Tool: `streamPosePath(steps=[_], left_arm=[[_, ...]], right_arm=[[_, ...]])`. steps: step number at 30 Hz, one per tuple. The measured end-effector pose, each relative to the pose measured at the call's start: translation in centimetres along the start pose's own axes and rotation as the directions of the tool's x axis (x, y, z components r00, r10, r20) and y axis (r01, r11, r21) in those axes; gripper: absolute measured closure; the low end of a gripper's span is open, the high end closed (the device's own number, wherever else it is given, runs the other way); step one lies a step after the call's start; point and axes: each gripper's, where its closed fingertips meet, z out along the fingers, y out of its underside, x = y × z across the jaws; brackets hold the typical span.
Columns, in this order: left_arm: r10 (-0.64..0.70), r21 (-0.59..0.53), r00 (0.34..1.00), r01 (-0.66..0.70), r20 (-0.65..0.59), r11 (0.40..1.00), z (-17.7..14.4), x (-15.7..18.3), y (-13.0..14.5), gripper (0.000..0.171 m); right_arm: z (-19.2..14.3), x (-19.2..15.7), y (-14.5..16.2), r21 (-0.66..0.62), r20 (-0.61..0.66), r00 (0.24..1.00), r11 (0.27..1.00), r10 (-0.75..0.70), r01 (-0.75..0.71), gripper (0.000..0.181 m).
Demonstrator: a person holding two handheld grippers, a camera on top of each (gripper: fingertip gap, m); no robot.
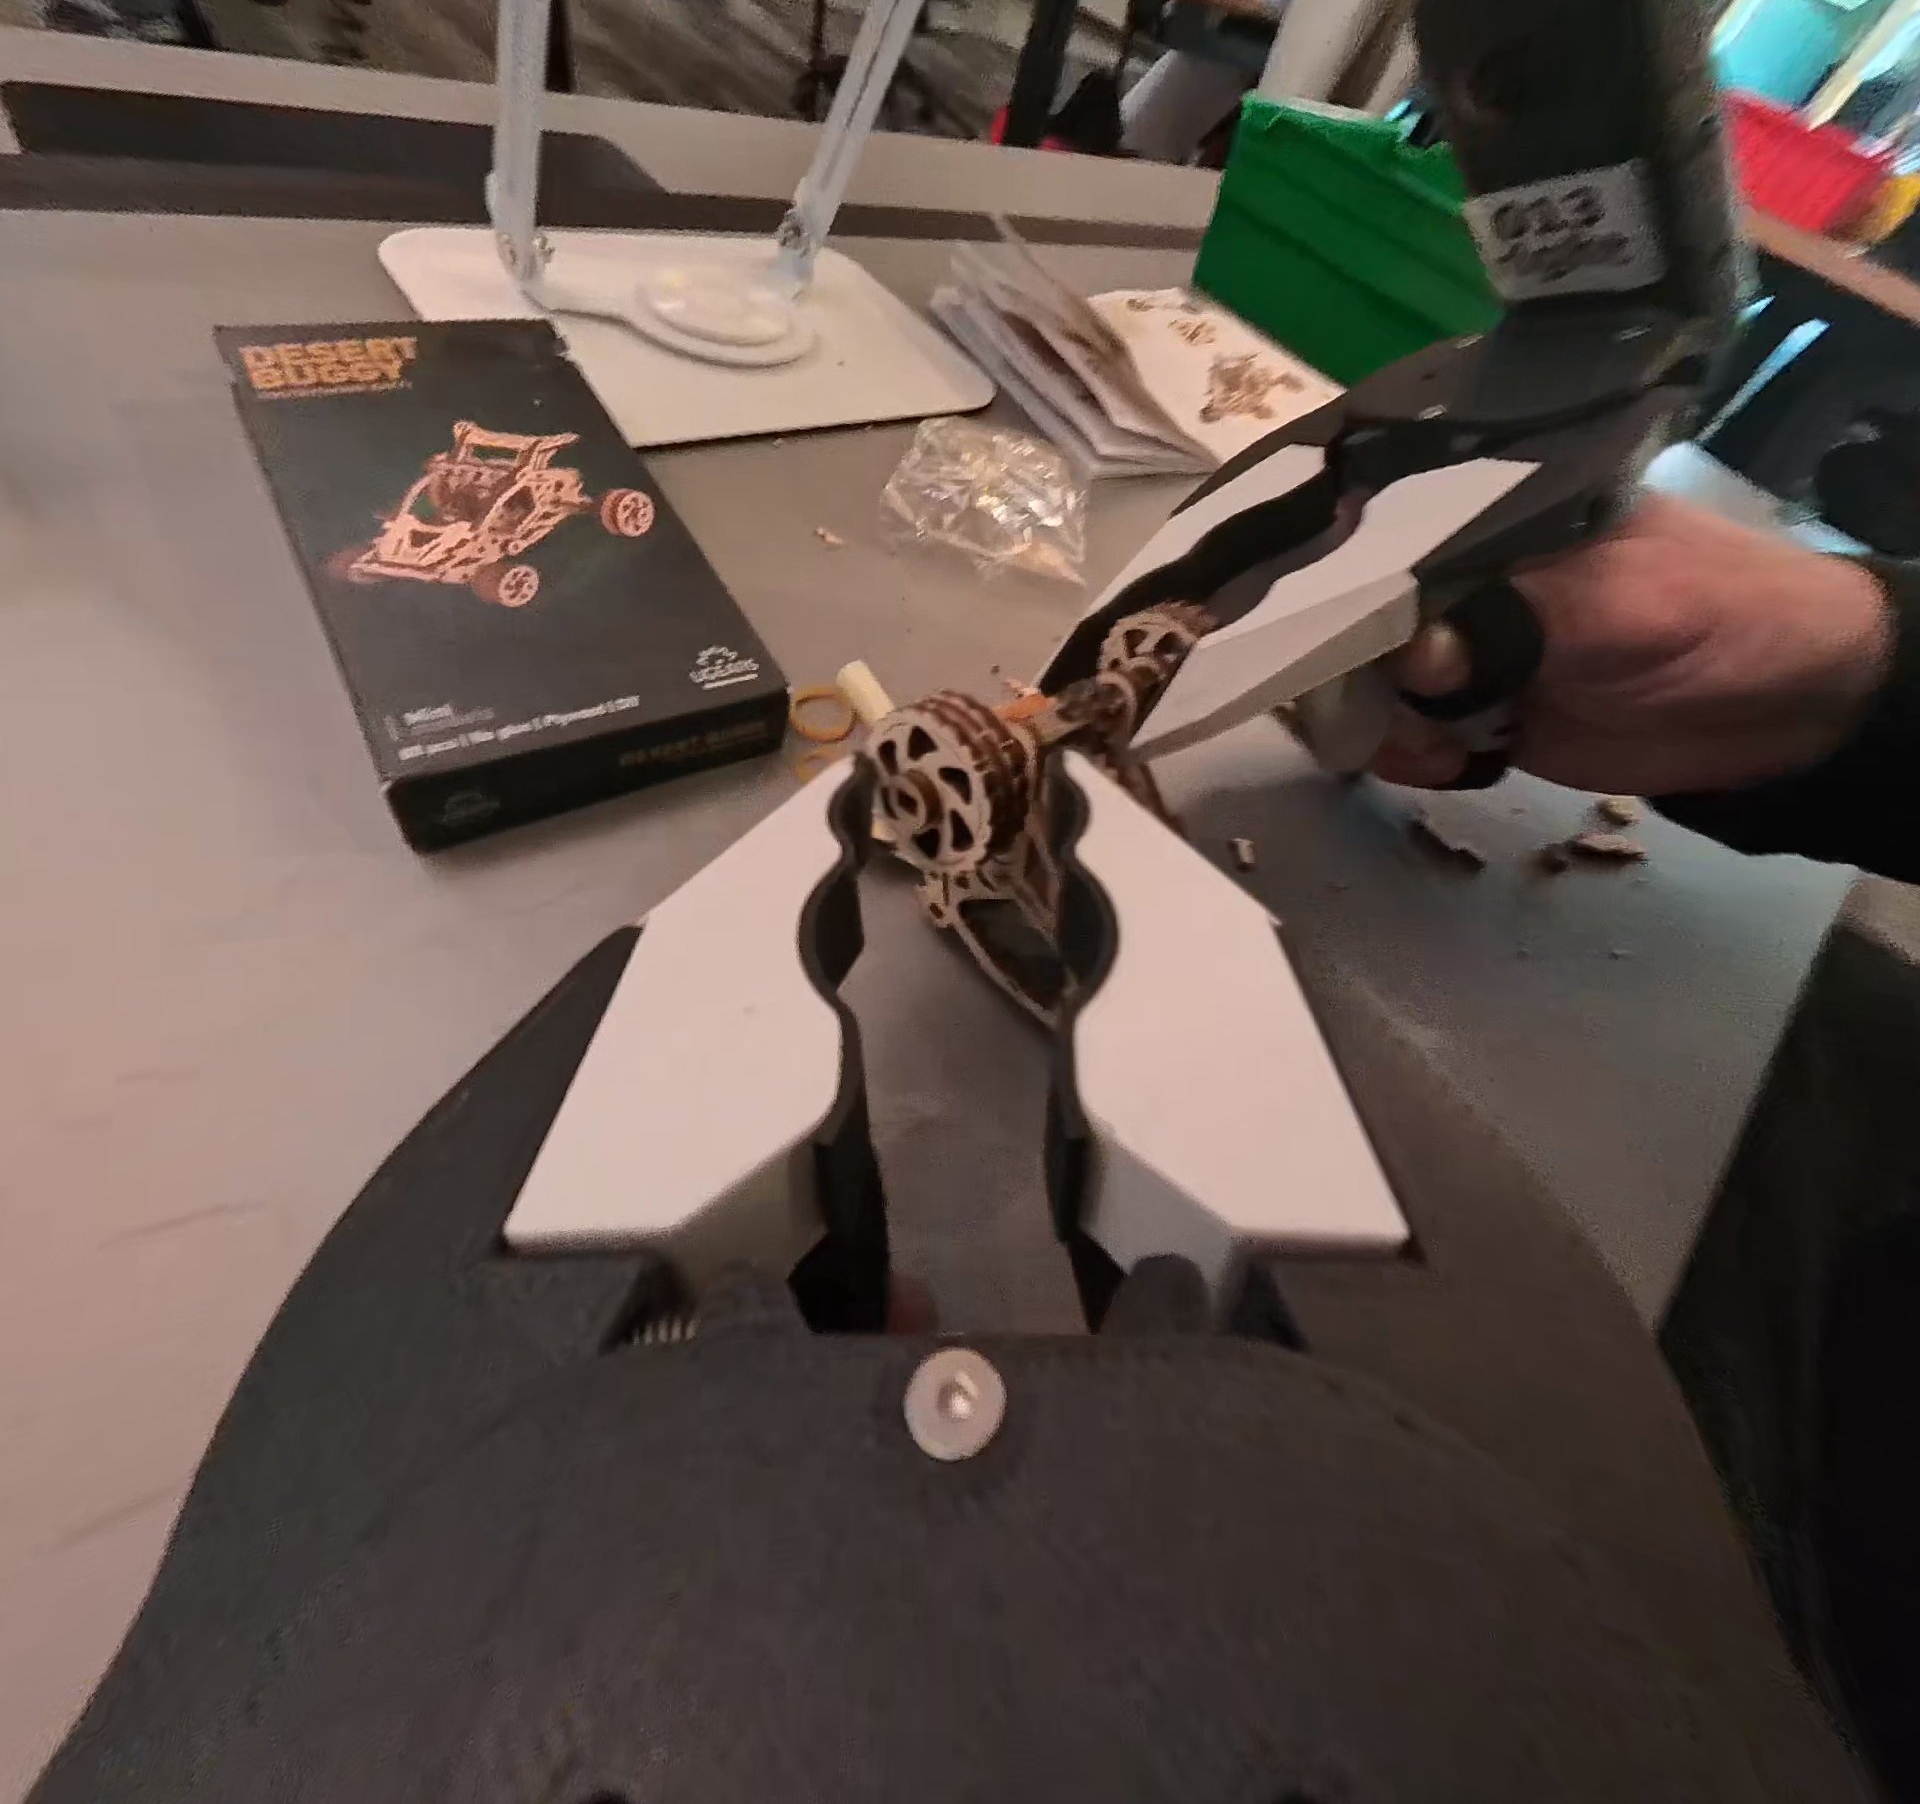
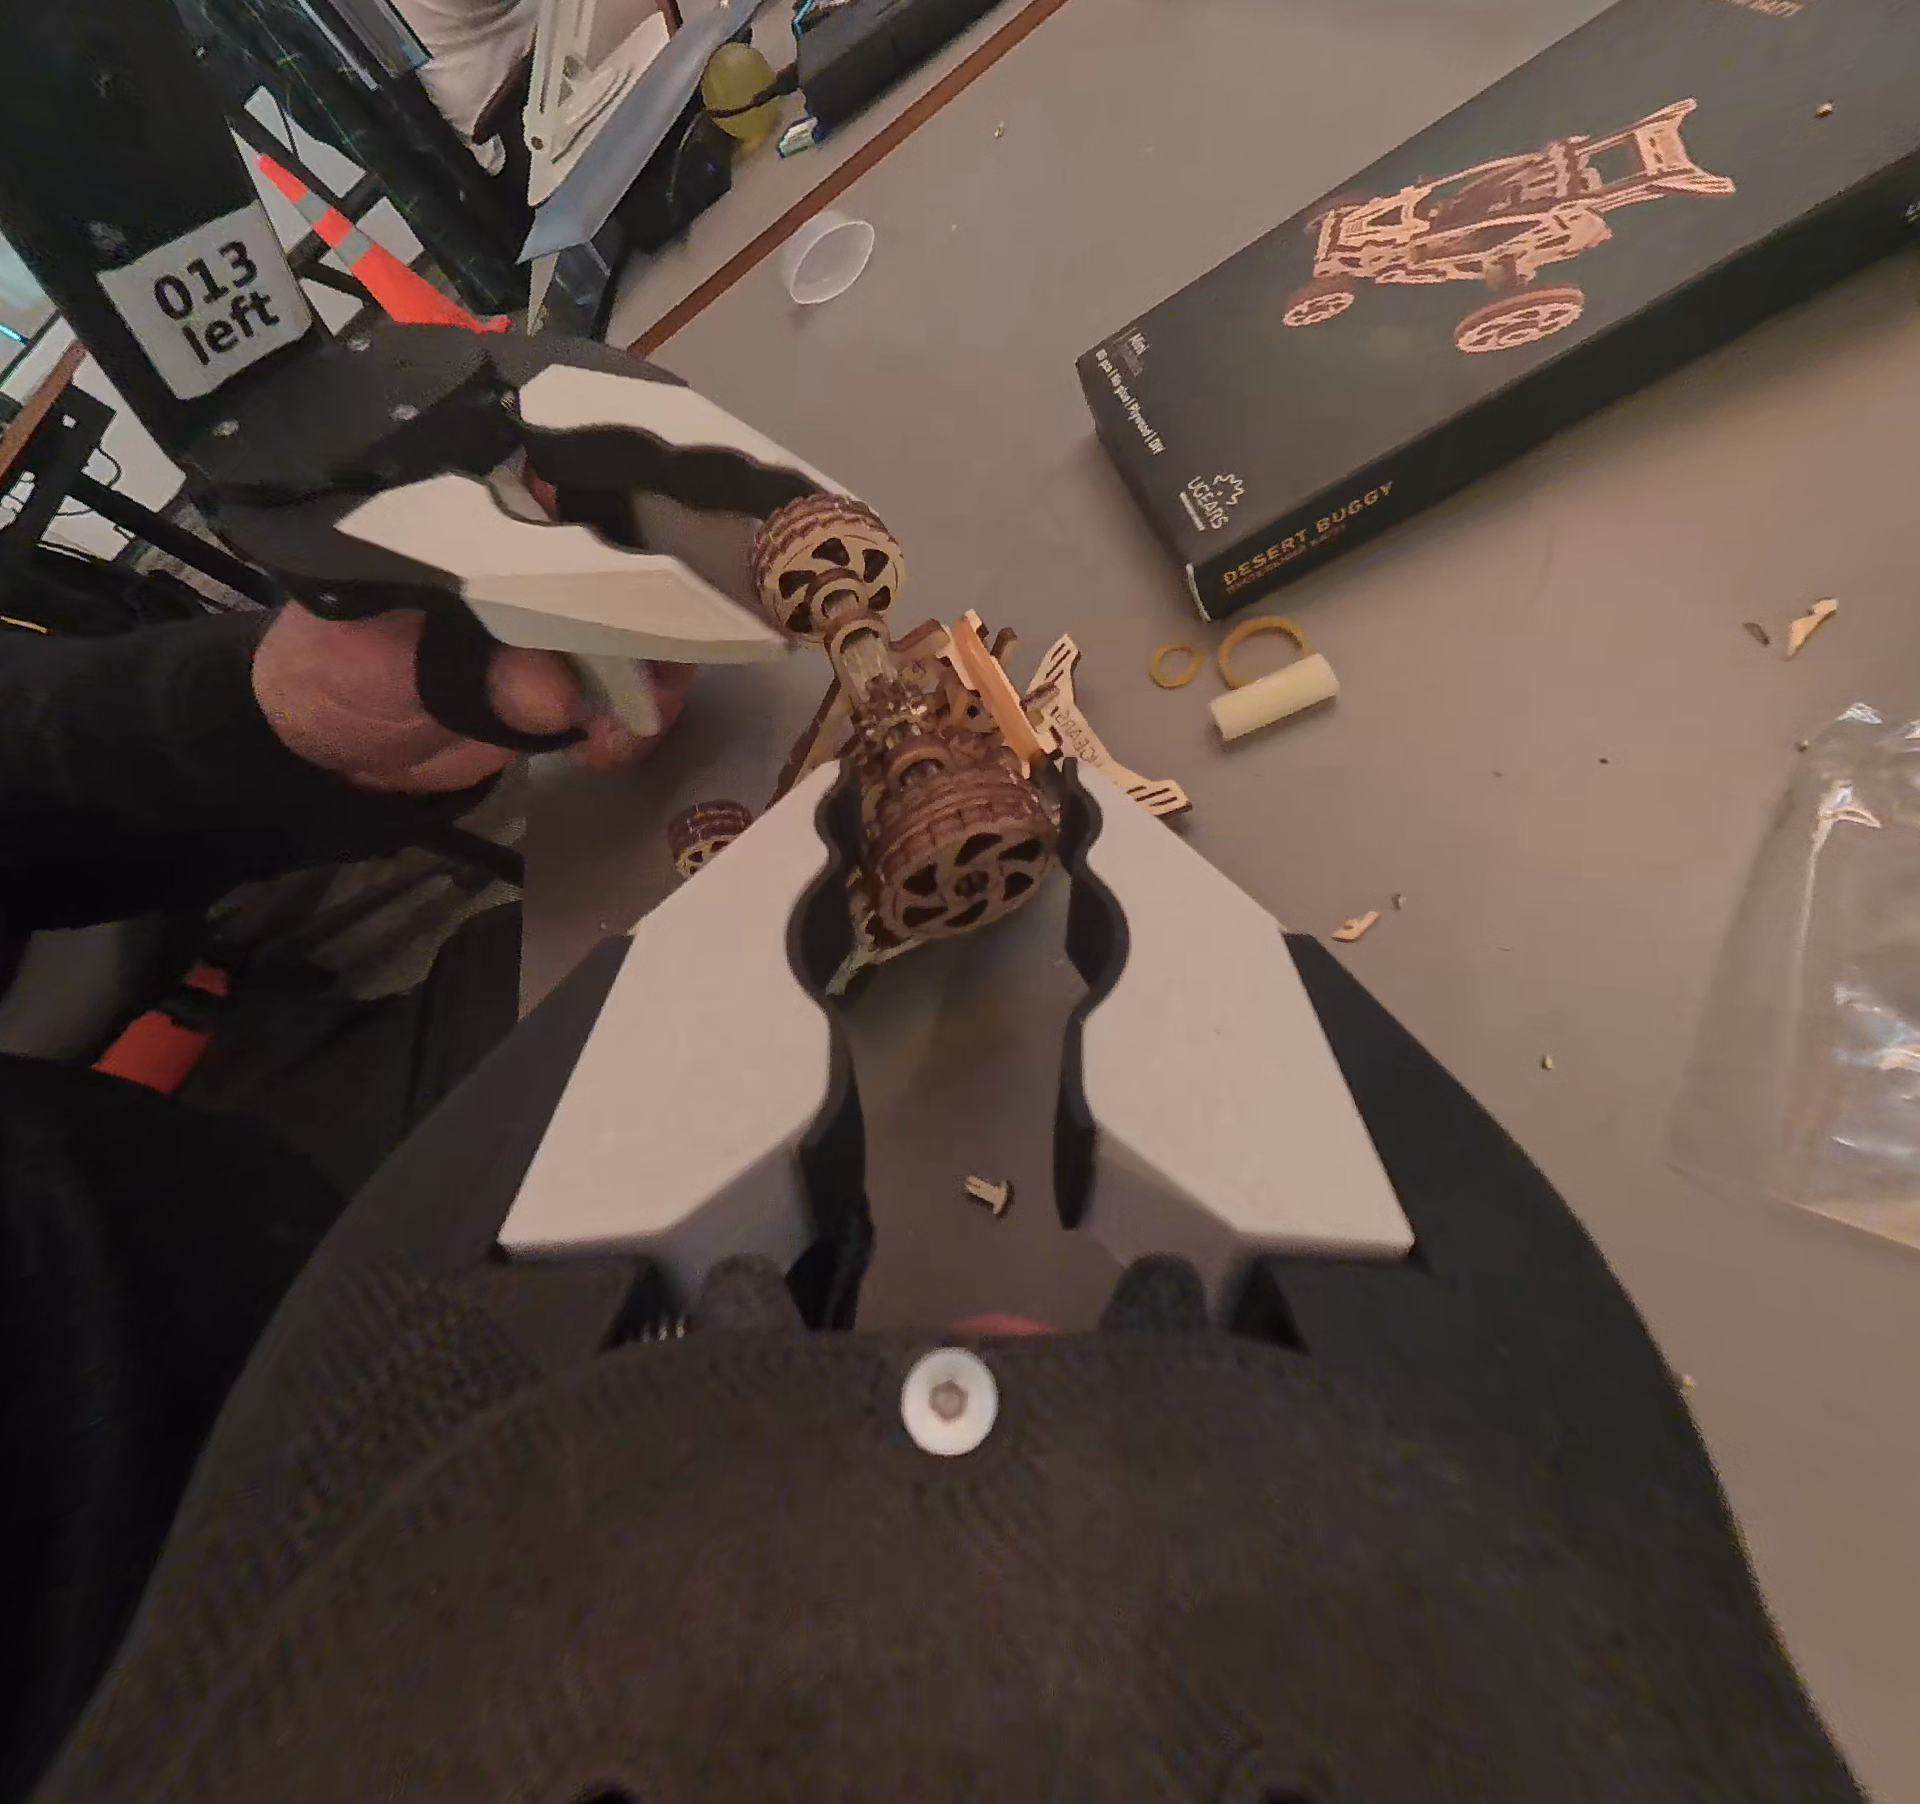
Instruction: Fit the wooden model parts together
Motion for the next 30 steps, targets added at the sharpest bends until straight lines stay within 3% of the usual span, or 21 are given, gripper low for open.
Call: streamPosePath(steps=[3,7,11,13,16,19,23,27,30], left_arm=[[0.036,0.008,0.998,-0.036,0.054,0.999,0.2,-0.3,-0.1,0.149],[0.05,0.004,0.998,-0.051,0.031,0.999,0.3,-0.3,-0.2,0.149],[0.084,-0.005,0.995,-0.084,-0.044,0.996,0.4,0.0,-0.4,0.149],[0.075,-0.03,0.994,-0.078,-0.081,0.997,0.6,-0.3,-0.3,0.15],[0.056,-0.058,0.986,-0.065,-0.154,0.996,0.9,-0.7,-0.1,0.15],[0.04,-0.062,0.973,-0.055,-0.229,0.997,1.0,-0.4,-0.2,0.15],[0.042,-0.081,0.965,-0.065,-0.259,0.995,1.1,-0.6,-0.1,0.15],[0.009,-0.092,0.96,-0.036,-0.281,0.995,1.2,-0.8,-0.1,0.149],[0.024,-0.087,0.961,-0.05,-0.274,0.995,1.1,-0.5,-0.1,0.127]], right_arm=[[0.1,-0.3,0.2,-0.009,0.004,1.0,1.0,0.002,-0.002,0.144],[-0.4,-0.6,0.3,-0.033,0.032,0.999,0.999,-0.028,0.029,0.128],[-1.6,-1.5,0.3,-0.105,0.098,0.976,0.973,-0.195,0.205,0.122],[-2.2,-1.8,0.5,-0.168,0.148,0.936,0.924,-0.321,0.344,0.125],[-2.8,-1.1,1.4,-0.282,0.198,0.834,0.785,-0.515,0.551,0.134],[-2.6,-0.6,1.2,-0.316,0.22,0.749,0.681,-0.624,0.66,0.144],[-2.4,-0.6,1.2,-0.322,0.255,0.709,0.633,-0.658,0.704,0.161],[-2.3,-0.9,1.3,-0.32,0.263,0.712,0.637,-0.651,0.701,0.162],[-2.4,-1.1,1.1,-0.312,0.25,0.727,0.658,-0.64,0.686,0.162]])
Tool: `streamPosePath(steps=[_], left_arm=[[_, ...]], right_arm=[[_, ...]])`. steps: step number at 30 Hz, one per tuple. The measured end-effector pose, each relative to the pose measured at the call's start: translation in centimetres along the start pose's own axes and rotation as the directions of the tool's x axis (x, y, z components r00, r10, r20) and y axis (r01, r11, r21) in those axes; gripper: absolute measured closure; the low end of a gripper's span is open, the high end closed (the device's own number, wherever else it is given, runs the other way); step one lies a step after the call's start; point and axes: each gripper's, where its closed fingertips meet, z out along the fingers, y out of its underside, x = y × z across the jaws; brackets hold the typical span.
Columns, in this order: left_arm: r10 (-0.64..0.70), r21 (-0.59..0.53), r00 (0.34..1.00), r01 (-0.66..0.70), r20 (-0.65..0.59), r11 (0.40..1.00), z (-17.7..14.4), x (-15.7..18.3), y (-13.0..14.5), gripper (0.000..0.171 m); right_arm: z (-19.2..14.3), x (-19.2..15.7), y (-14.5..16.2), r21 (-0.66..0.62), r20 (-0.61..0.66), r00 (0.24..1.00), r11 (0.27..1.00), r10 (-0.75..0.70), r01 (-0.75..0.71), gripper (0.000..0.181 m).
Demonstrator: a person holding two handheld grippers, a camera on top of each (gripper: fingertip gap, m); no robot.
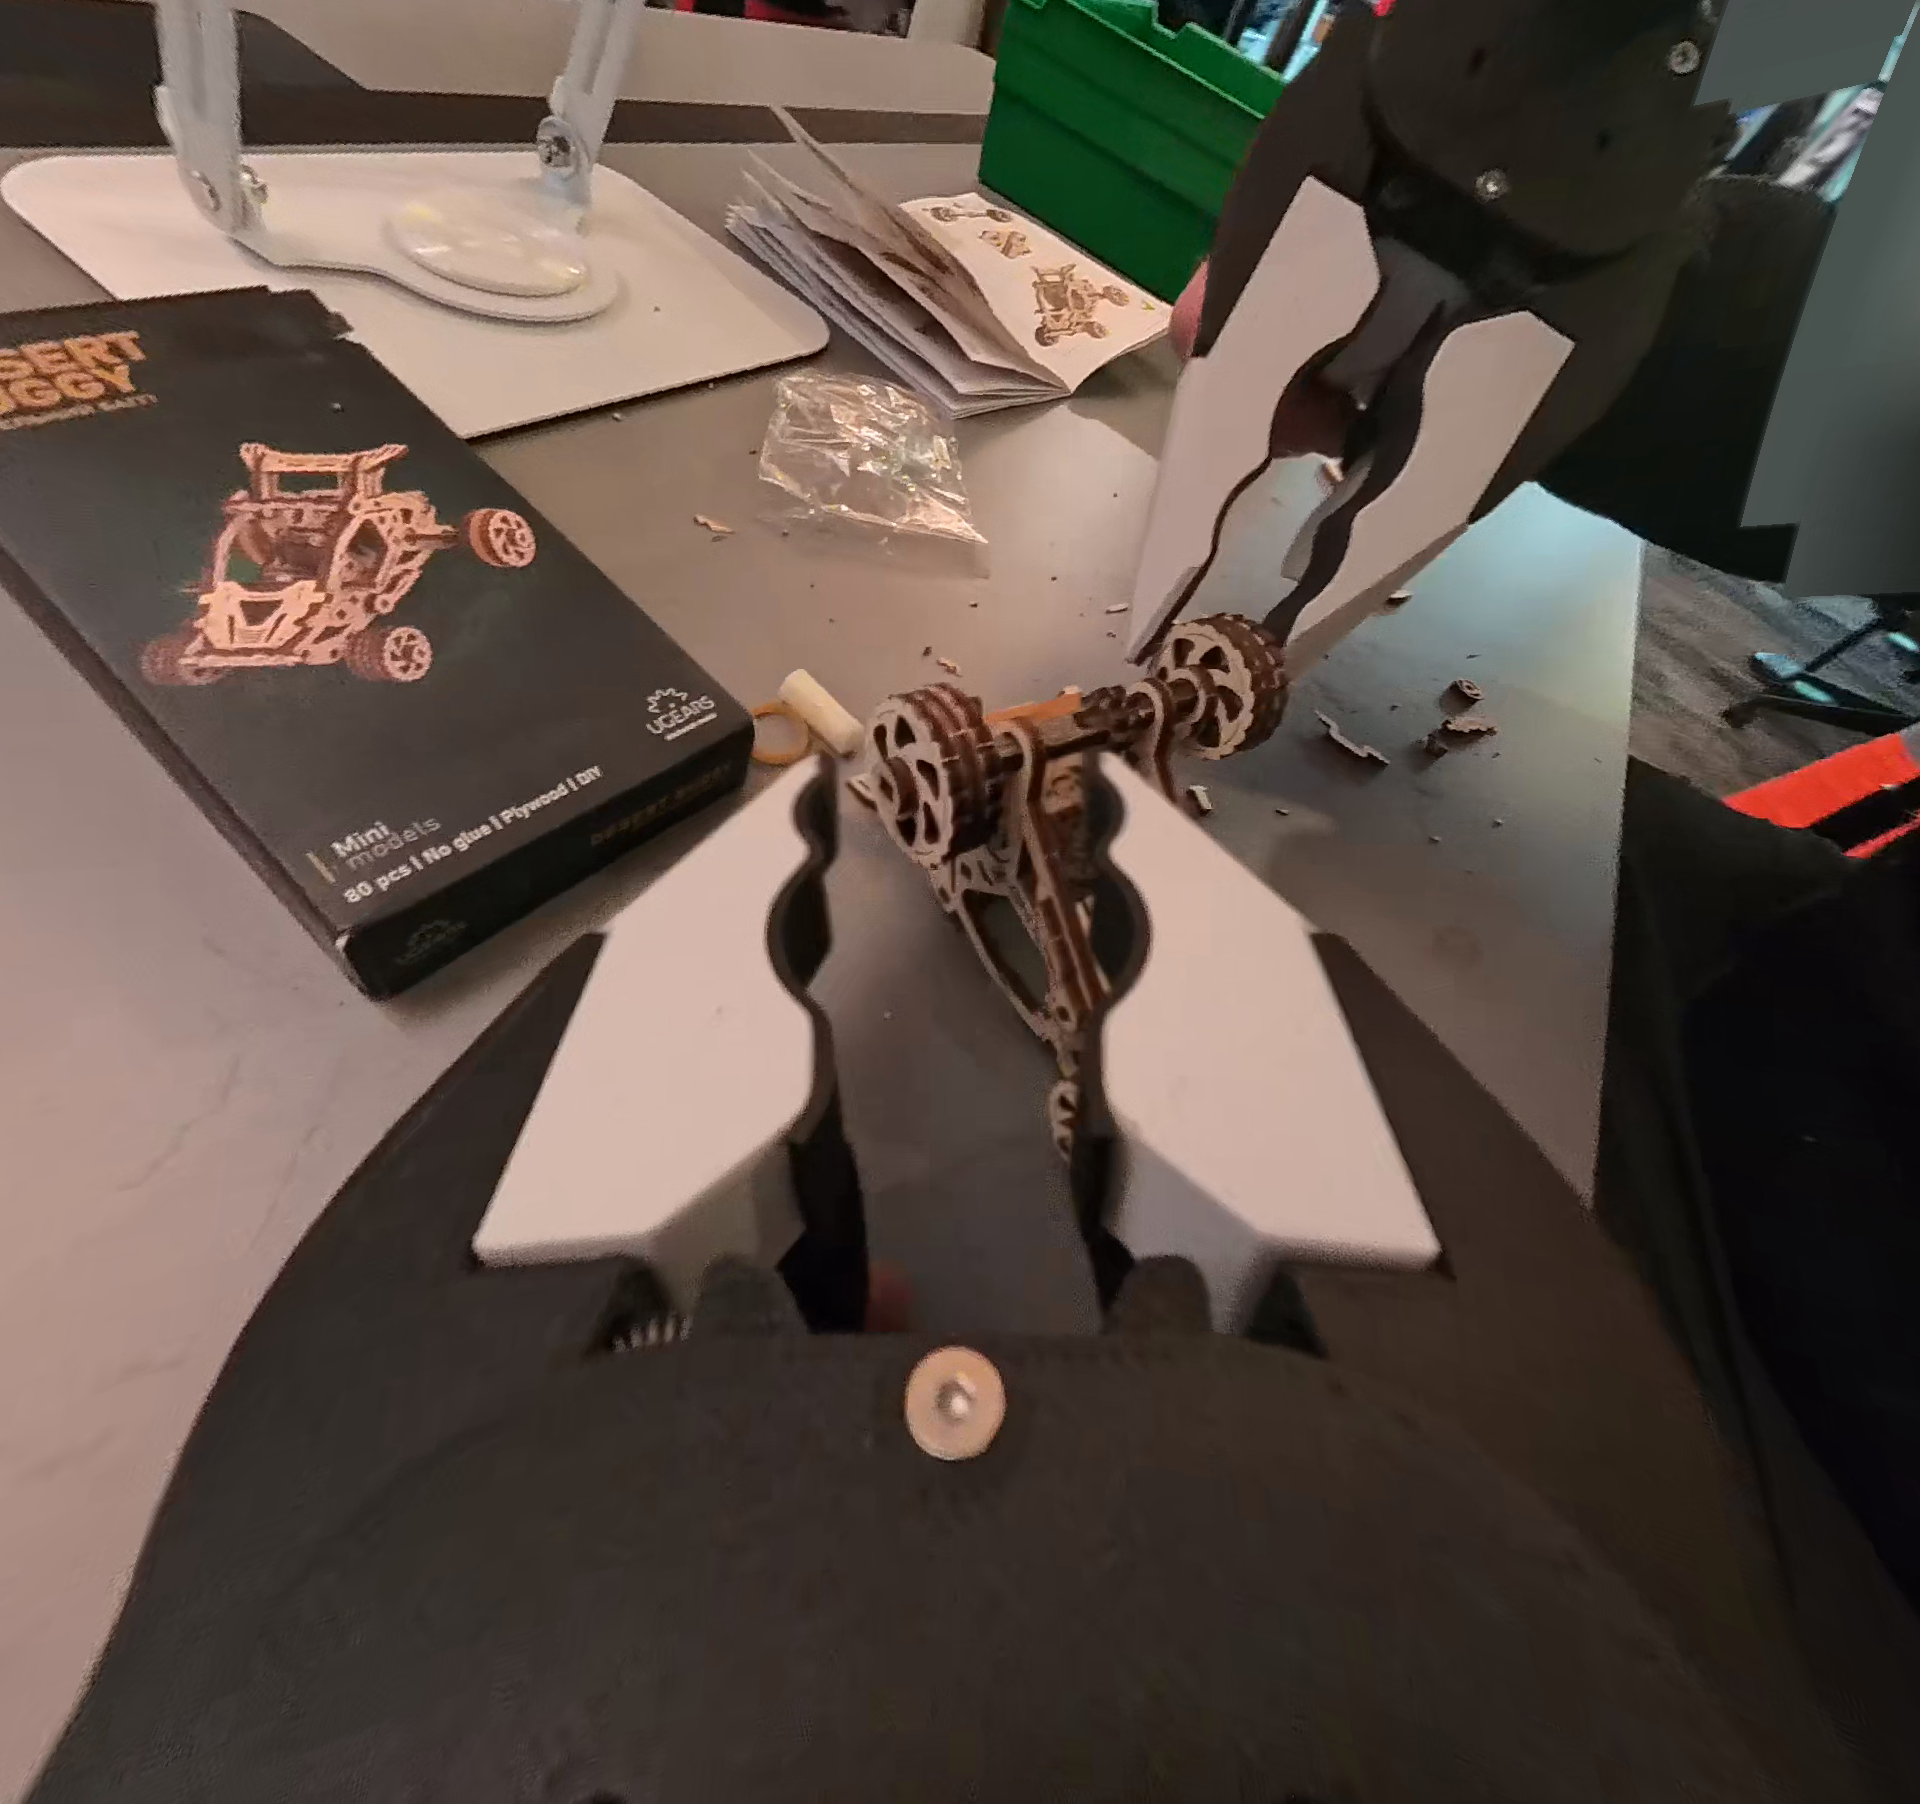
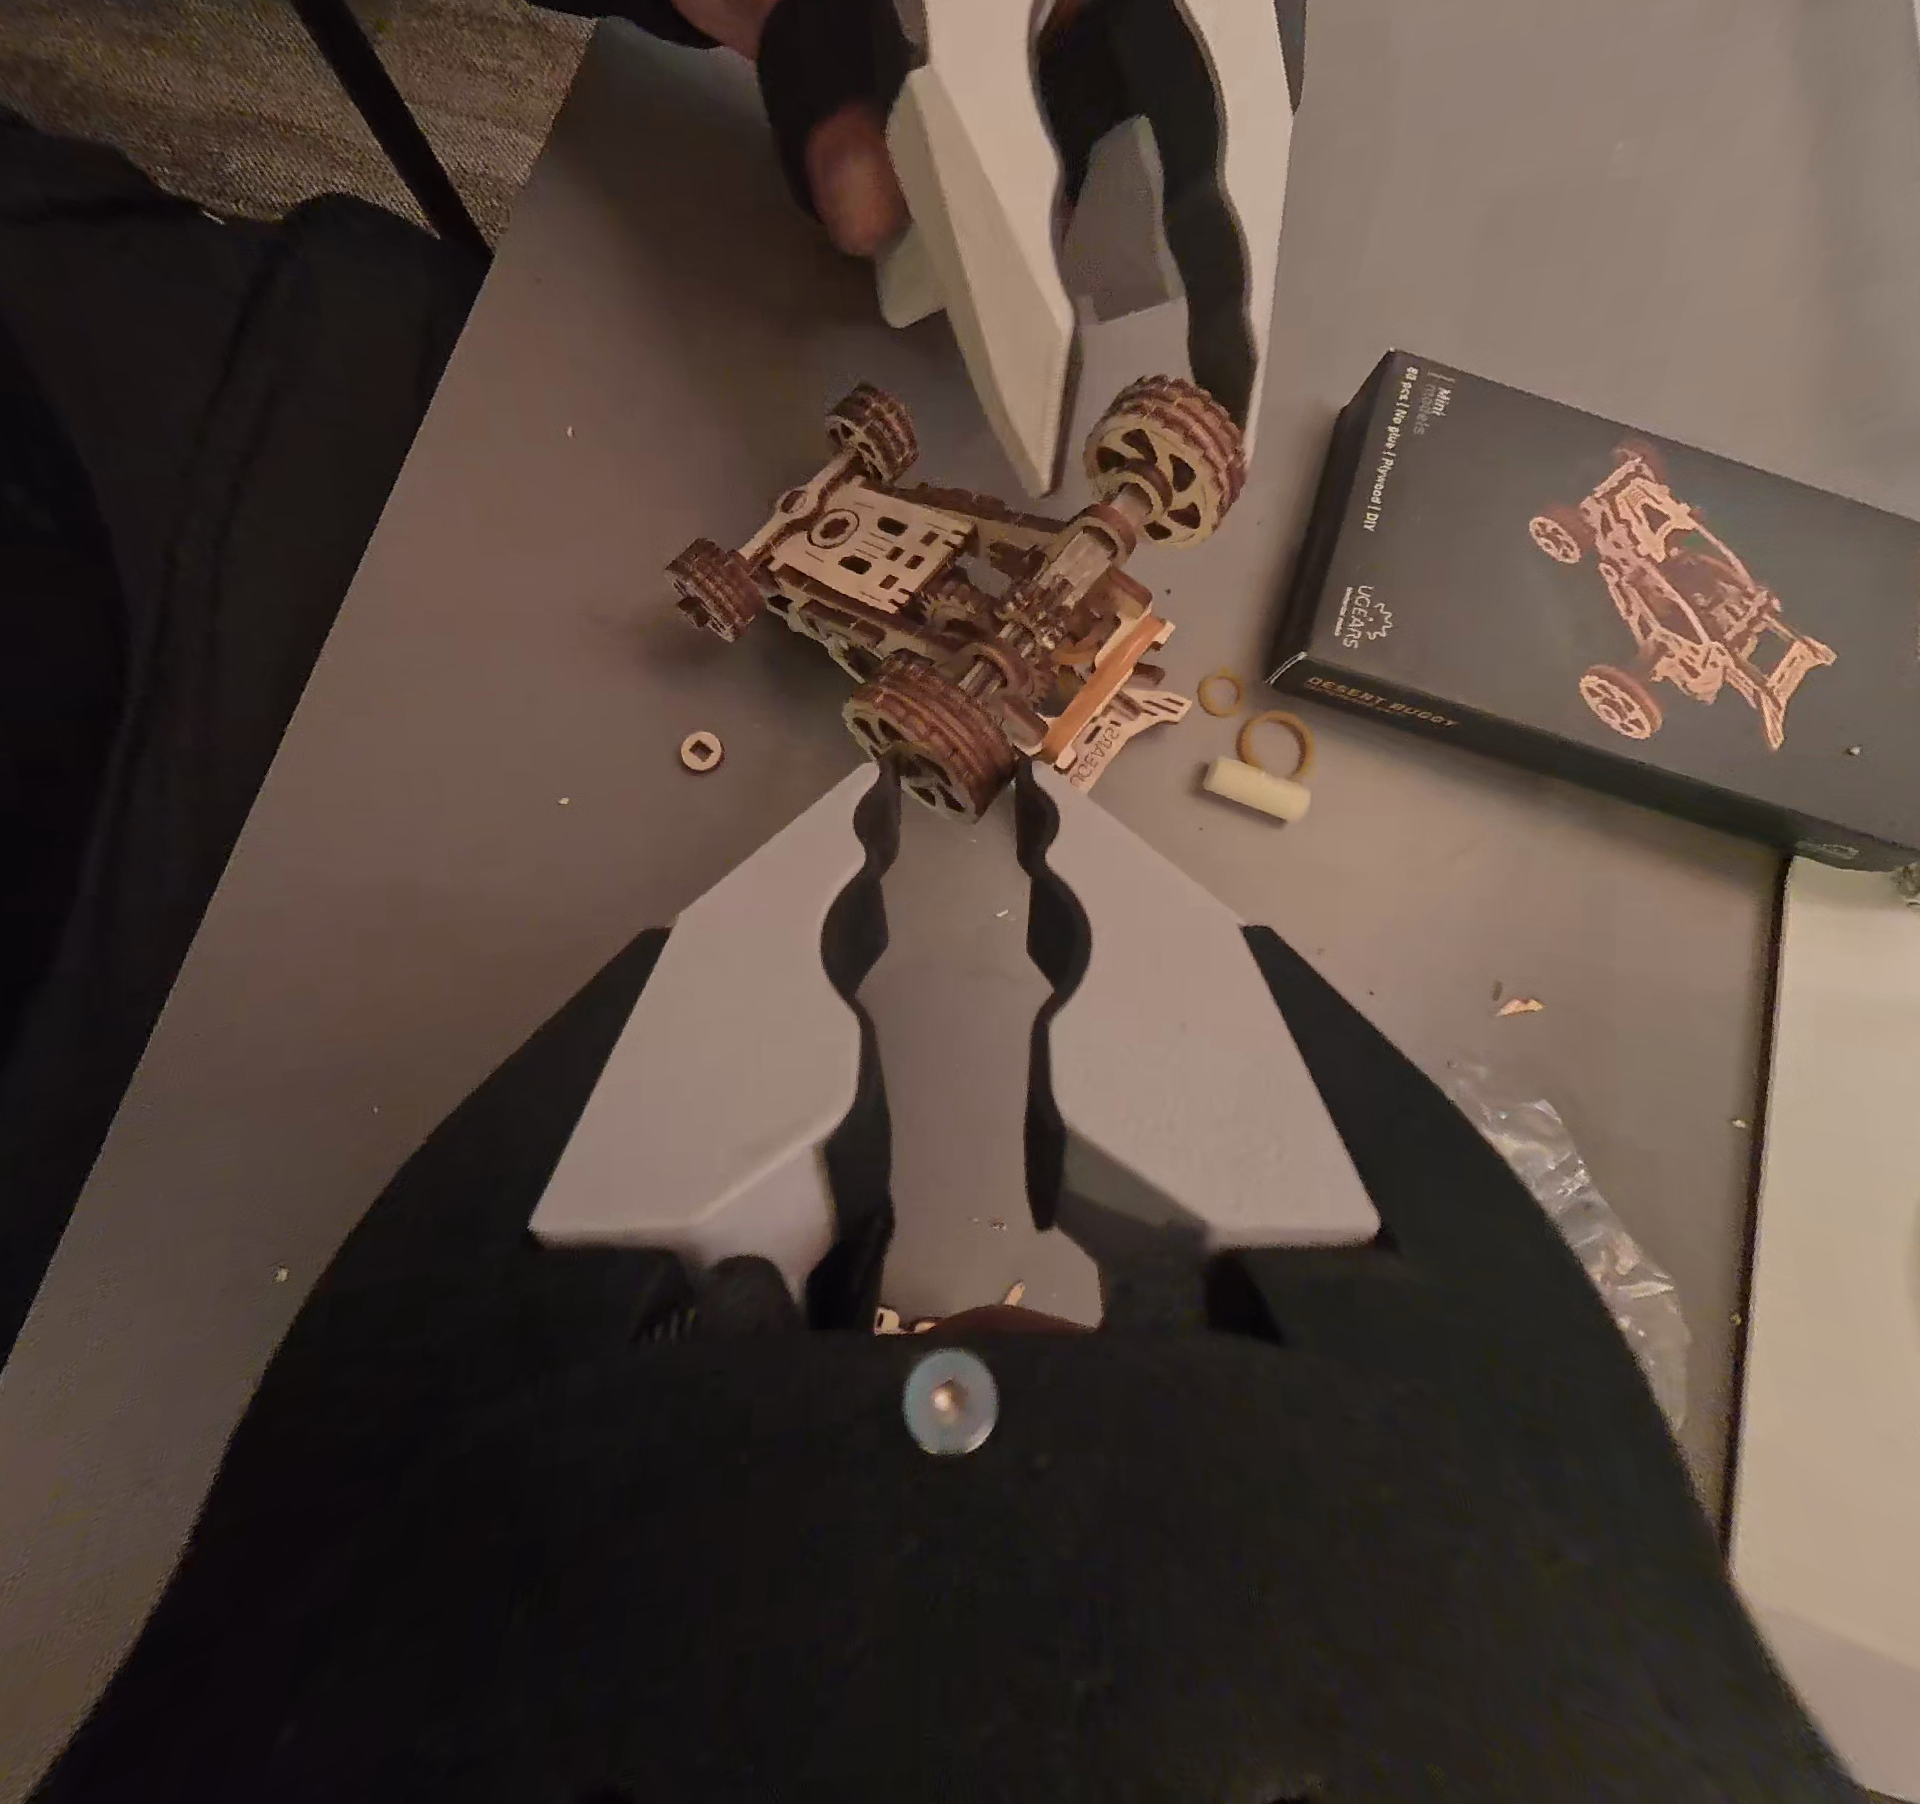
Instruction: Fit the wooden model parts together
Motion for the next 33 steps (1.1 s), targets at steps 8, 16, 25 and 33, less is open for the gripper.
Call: streamPosePath(steps=[8,16,25,33], left_arm=[[0.11,-0.067,0.98,-0.1,0.164,0.993,0.7,2.1,1.1,0.06],[0.245,-0.17,0.939,-0.207,0.242,0.963,2.2,1.7,2.0,0.069],[0.259,-0.157,0.948,-0.232,0.186,0.96,2.2,2.0,2.0,0.069],[0.294,-0.17,0.941,-0.267,0.165,0.949,2.3,2.3,2.1,0.071]], right_arm=[[0.2,-0.2,-0.6,0.045,-0.042,0.995,0.995,0.086,-0.084,0.162],[1.0,-1.3,-1.4,0.074,-0.086,0.99,0.992,0.11,-0.104,0.166],[-0.1,-0.5,-1.1,0.111,-0.079,0.987,0.985,0.139,-0.129,0.149],[0.6,-0.4,-1.7,0.118,0.027,0.996,0.989,0.088,-0.091,0.136]])
